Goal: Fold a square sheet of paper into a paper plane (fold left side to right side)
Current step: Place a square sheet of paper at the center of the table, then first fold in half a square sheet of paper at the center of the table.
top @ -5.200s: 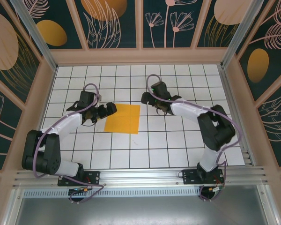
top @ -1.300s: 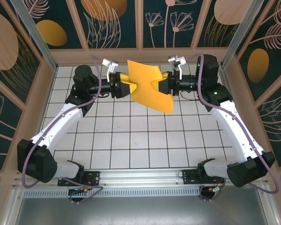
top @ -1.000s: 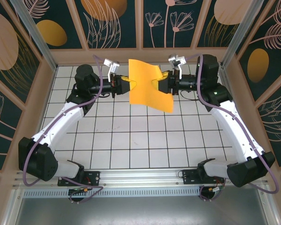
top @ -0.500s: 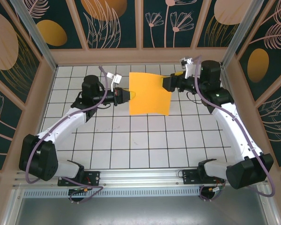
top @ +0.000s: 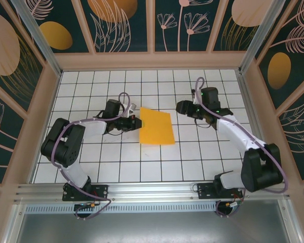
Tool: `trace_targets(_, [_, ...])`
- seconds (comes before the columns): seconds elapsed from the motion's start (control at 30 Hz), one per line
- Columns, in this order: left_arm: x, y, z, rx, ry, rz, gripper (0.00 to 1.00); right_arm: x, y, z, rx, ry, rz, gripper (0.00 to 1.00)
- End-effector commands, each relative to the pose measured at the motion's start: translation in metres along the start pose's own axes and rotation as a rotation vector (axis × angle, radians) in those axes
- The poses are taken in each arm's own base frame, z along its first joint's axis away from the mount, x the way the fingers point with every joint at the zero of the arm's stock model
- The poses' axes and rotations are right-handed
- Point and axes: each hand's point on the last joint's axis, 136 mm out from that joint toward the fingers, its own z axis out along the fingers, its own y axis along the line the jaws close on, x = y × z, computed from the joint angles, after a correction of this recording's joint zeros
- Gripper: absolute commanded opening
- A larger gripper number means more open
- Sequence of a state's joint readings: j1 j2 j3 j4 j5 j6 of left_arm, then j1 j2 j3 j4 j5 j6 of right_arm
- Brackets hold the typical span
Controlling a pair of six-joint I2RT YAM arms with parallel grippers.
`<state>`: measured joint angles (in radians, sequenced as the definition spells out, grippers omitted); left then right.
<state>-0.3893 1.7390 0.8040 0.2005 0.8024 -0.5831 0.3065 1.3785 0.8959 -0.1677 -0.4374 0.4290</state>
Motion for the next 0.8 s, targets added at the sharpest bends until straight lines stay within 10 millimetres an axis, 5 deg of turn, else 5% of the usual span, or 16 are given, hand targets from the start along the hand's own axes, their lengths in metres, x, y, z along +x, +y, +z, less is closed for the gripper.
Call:
trace_targets(0.0, [0.0,0.01,0.006,-0.048,0.02,-0.002,0.0,0.008,0.003,0.026,-0.02,0.01,0.051,0.52])
trace_targets(0.3, [0.004,0.023,0.009,-0.091,0.047,-0.038,0.0,0.051,-0.012,0.089,0.041,0.172,0.111,0.42])
trace_targets(0.5, [0.0,0.015,0.007,-0.079,0.044,-0.031,0.05,0.079,-0.037,0.107,0.133,0.263,0.142,0.39])
trace_targets(0.77, [-0.009,-0.006,0.007,0.008,0.03,-0.041,0.34,0.098,-0.055,0.11,0.196,0.318,0.15,0.38])
